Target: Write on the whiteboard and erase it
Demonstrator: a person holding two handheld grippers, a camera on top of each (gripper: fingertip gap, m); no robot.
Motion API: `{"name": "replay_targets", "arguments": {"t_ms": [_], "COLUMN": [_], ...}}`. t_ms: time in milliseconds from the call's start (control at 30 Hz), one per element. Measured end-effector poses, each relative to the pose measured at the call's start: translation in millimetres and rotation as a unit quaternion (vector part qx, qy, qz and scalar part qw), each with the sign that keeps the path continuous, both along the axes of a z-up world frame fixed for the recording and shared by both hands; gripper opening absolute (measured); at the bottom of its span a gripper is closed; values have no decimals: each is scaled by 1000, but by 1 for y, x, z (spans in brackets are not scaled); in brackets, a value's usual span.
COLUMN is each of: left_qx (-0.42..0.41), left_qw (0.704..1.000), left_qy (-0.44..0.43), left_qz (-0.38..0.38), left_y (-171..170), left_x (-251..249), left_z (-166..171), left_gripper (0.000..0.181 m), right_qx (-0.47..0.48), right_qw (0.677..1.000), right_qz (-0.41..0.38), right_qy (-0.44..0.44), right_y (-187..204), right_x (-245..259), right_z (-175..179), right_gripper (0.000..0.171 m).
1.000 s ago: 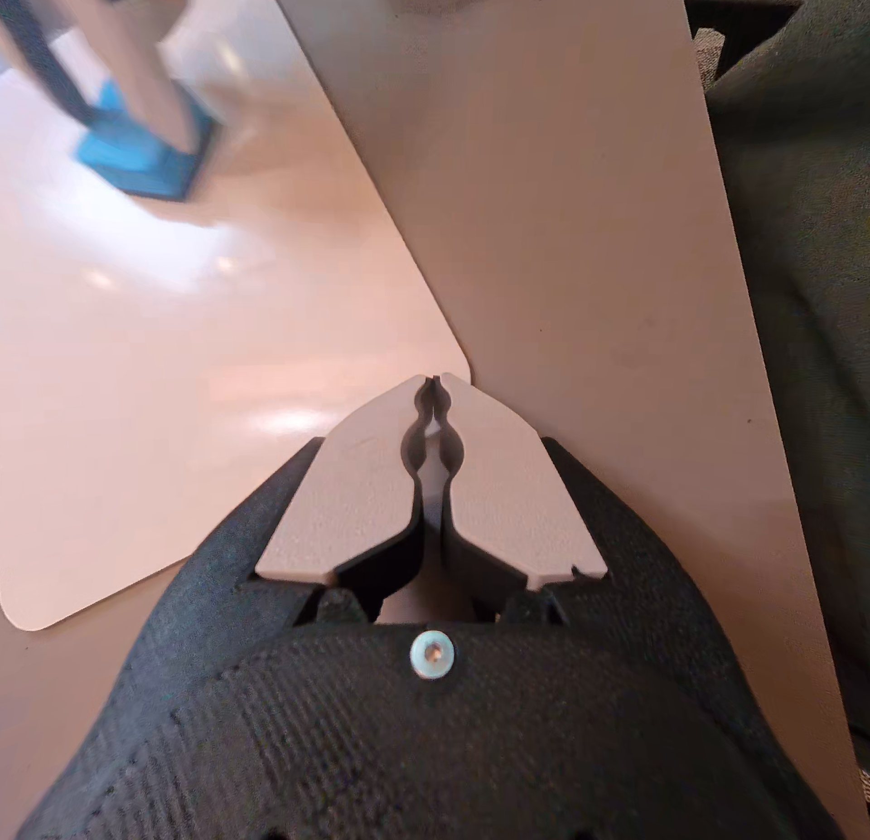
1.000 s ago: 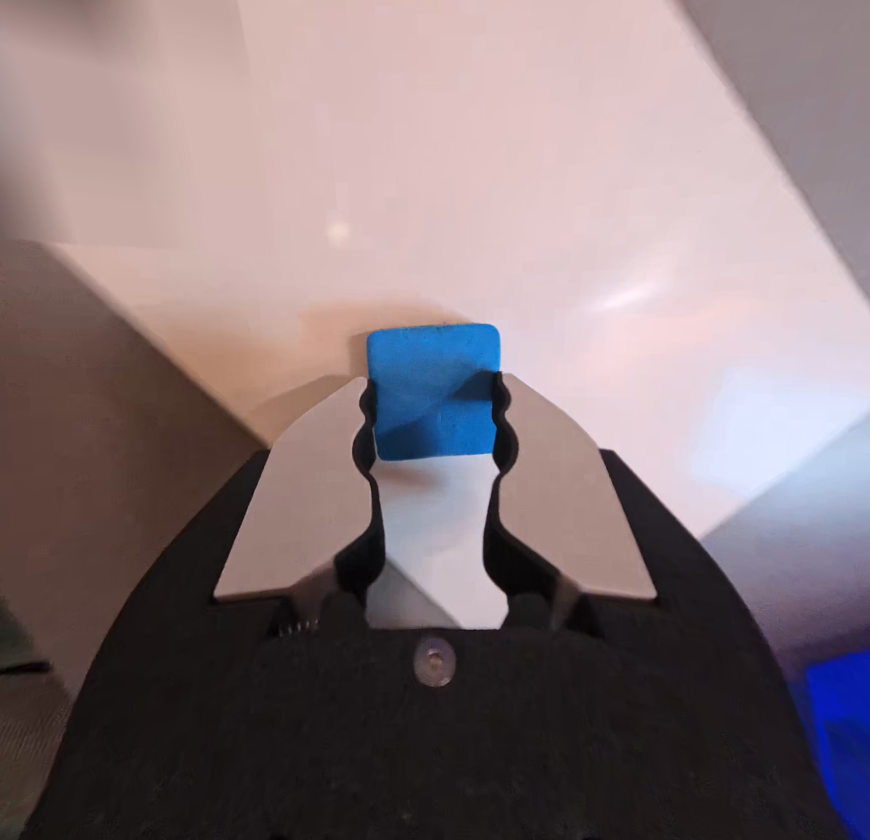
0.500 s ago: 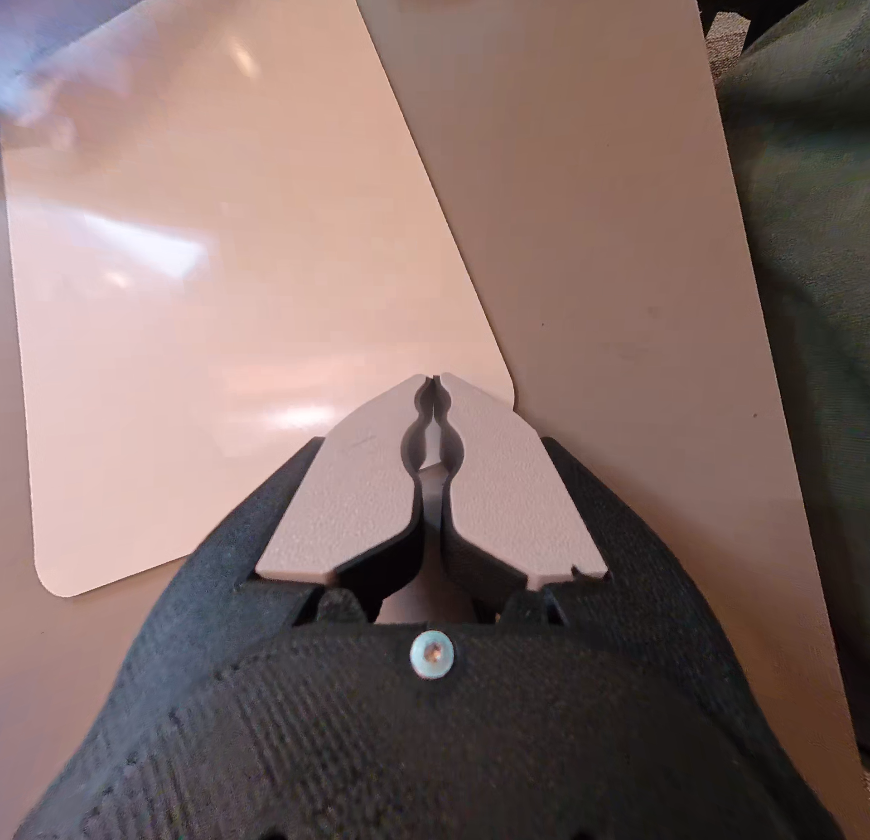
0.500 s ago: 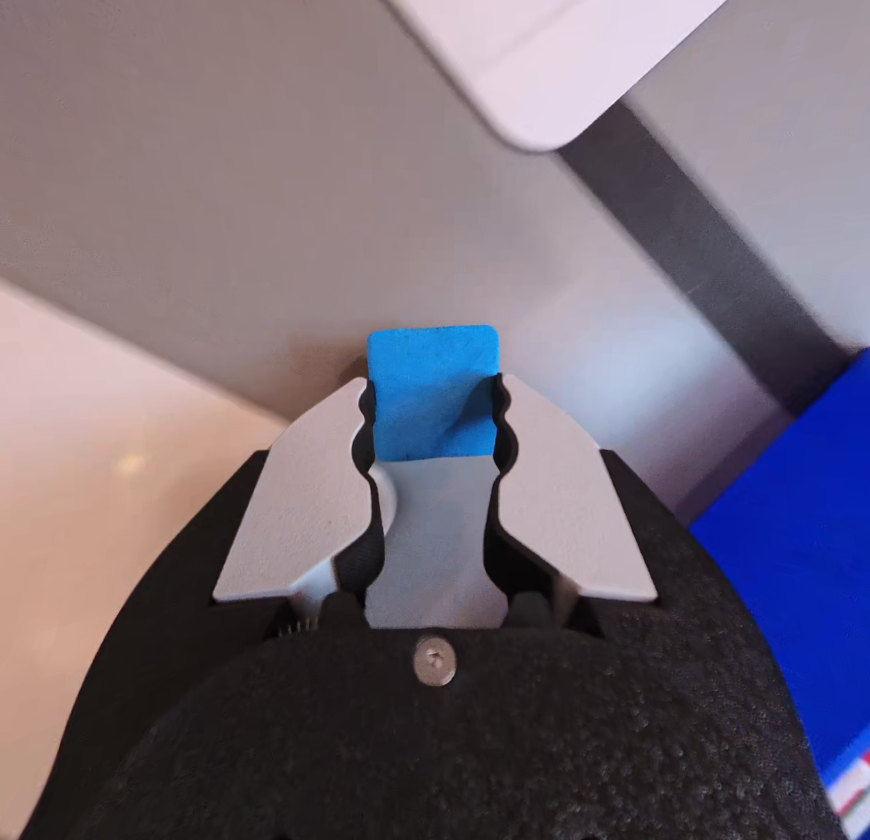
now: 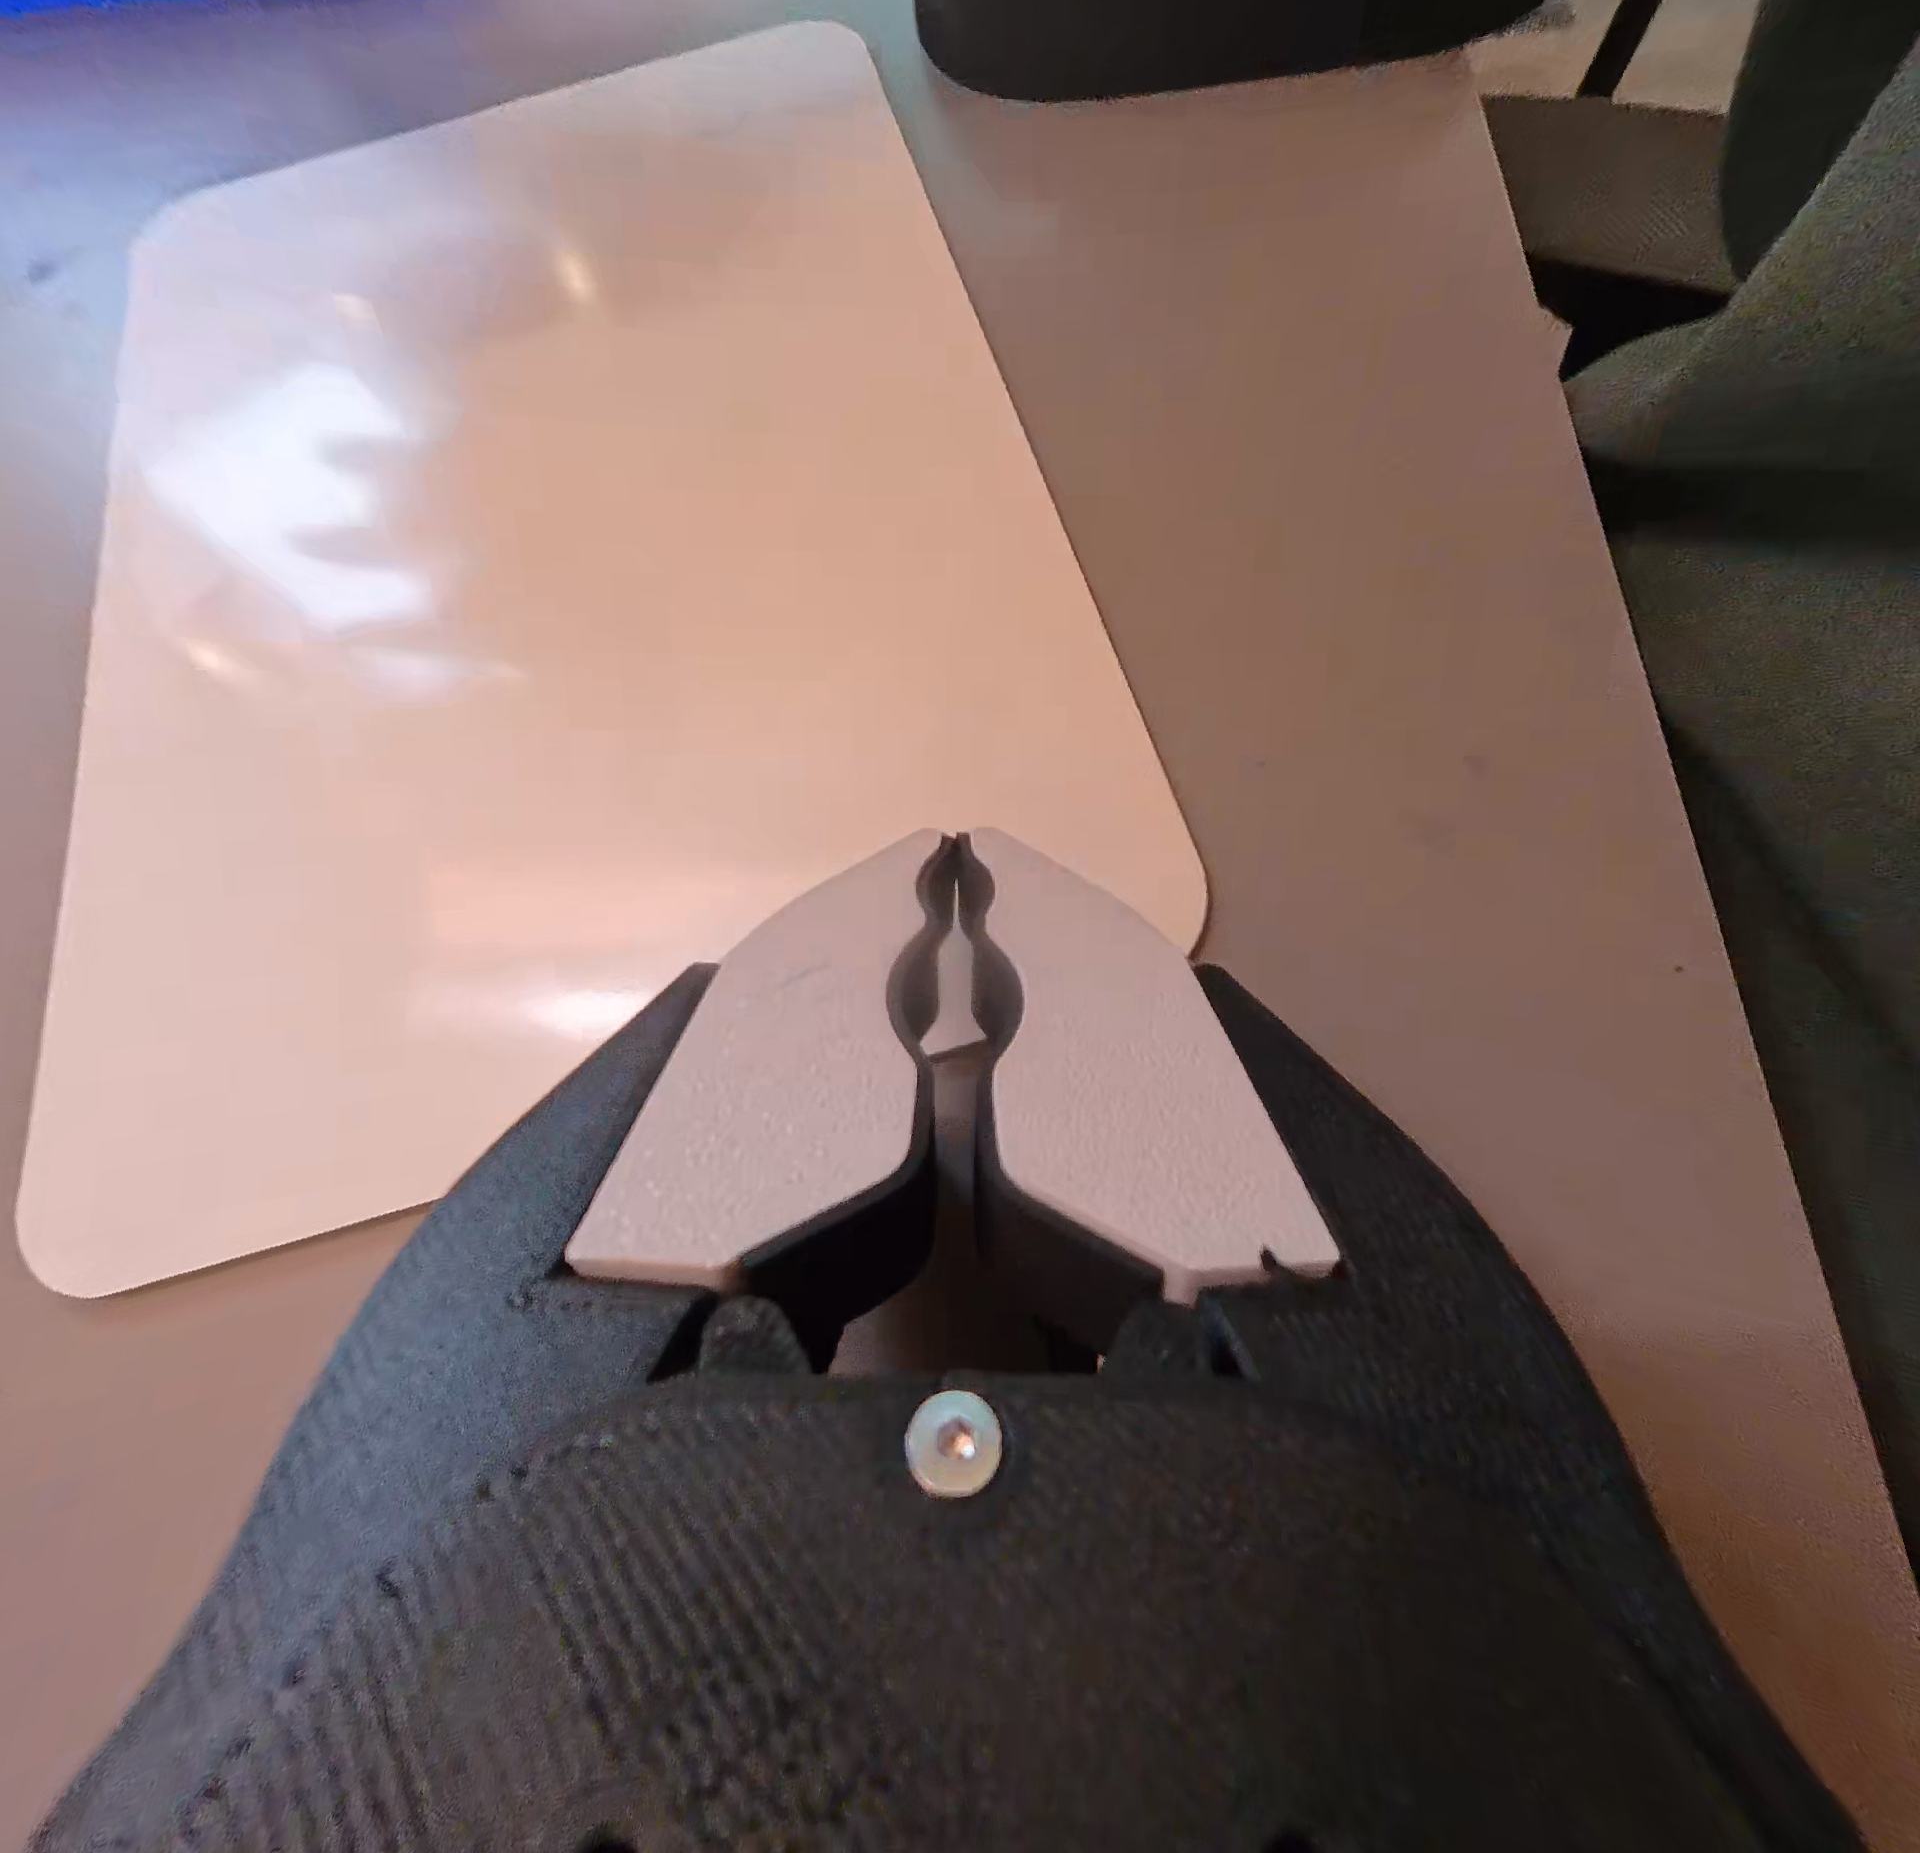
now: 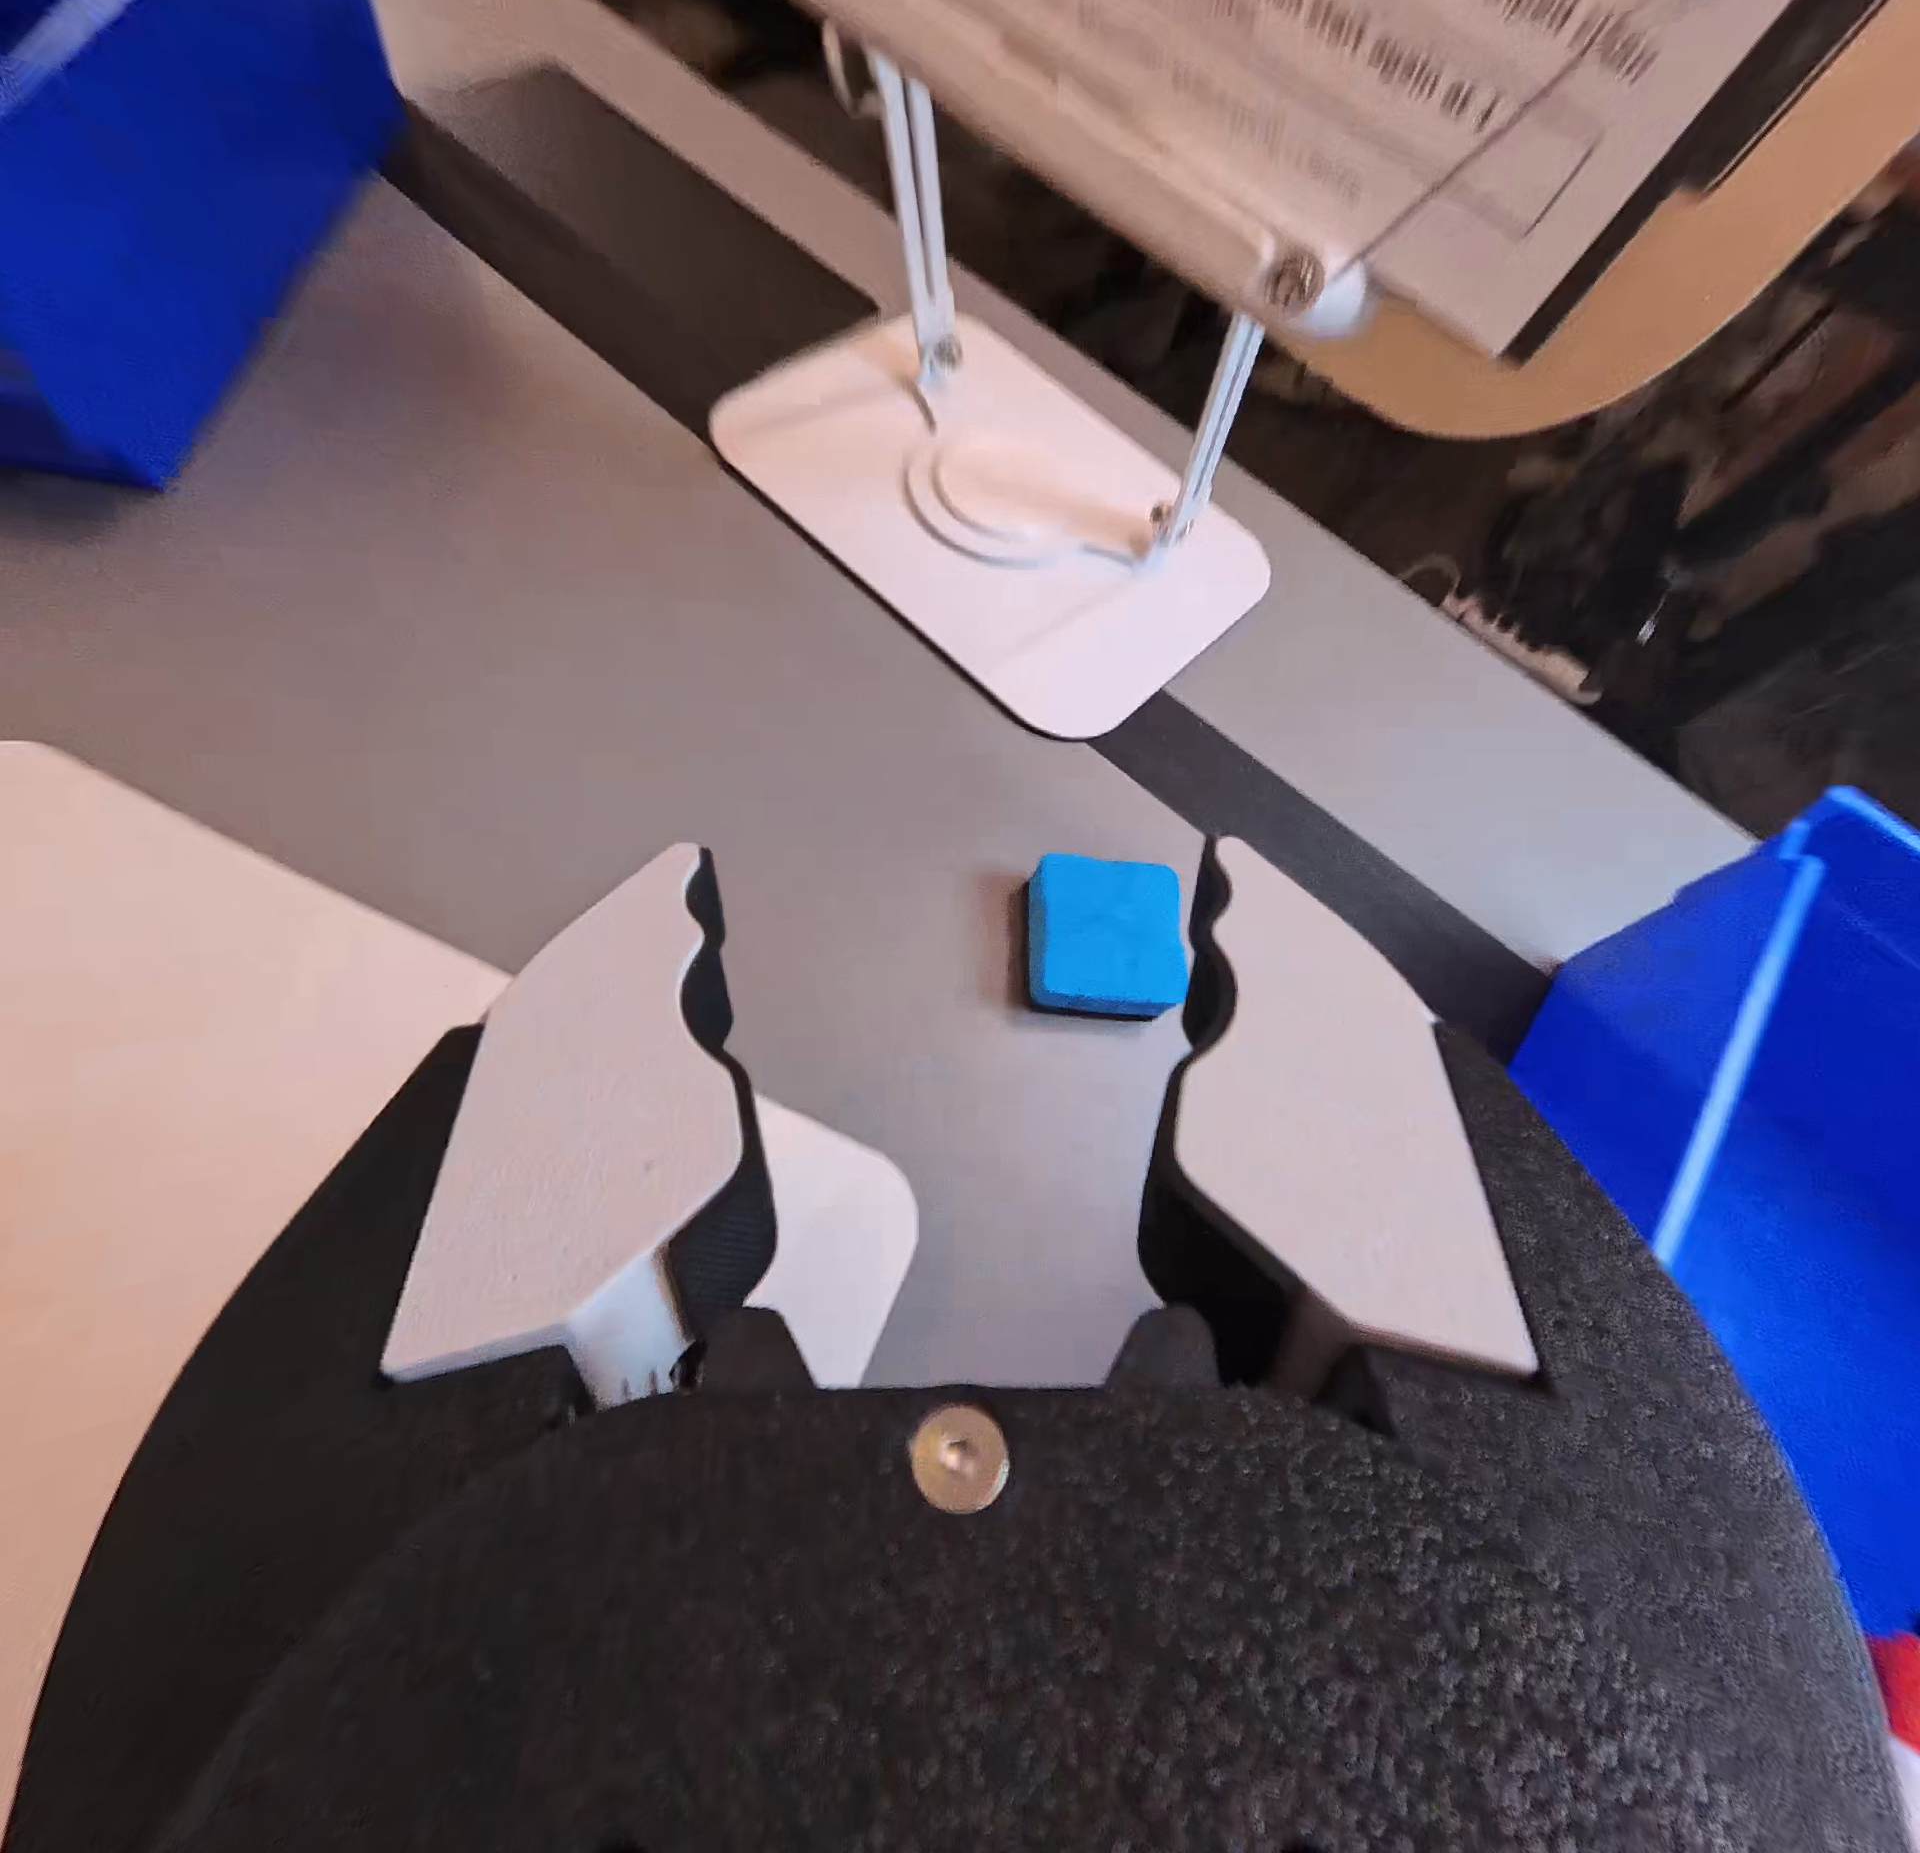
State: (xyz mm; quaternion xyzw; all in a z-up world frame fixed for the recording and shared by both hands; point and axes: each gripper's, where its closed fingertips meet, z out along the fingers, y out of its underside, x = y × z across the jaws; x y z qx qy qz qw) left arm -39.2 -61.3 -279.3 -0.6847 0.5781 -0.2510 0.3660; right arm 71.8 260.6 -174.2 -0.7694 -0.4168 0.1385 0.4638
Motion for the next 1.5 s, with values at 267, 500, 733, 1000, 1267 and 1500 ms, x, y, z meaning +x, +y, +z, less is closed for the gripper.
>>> {"name": "replay_targets", "arguments": {"t_ms": [267, 500, 733, 1000, 1267, 1500], "left_qx": [43, 54, 120, 127, 128, 128], "left_qw": [983, 937, 909, 895, 893, 895], "left_qy": [-139, -215, -147, -67, 6, 1], "left_qz": [115, 271, 370, 421, 431, 427], "left_y": [46, 101, 132, 143, 148, 153], "left_x": [-28, -100, -153, -189, -193, -187], "left_z": [56, 81, 75, 61, 45, 42], "left_gripper": [0, 40, 44, 46, 51, 47], "right_qx": [129, 192, 168, 20, -55, 13], "right_qw": [980, 966, 978, 960, 925, 998], "right_qz": [-28, -47, -125, -20, 58, 37], "right_qy": [151, 169, -4, -278, -372, -52], "right_y": [-66, -73, -40, -32, -21, -37], "right_x": [74, 109, 167, 226, 249, 99], "right_z": [48, 64, 17, -48, -91, 14], "right_gripper": [0, 0, 58, 78, 76, 75]}}
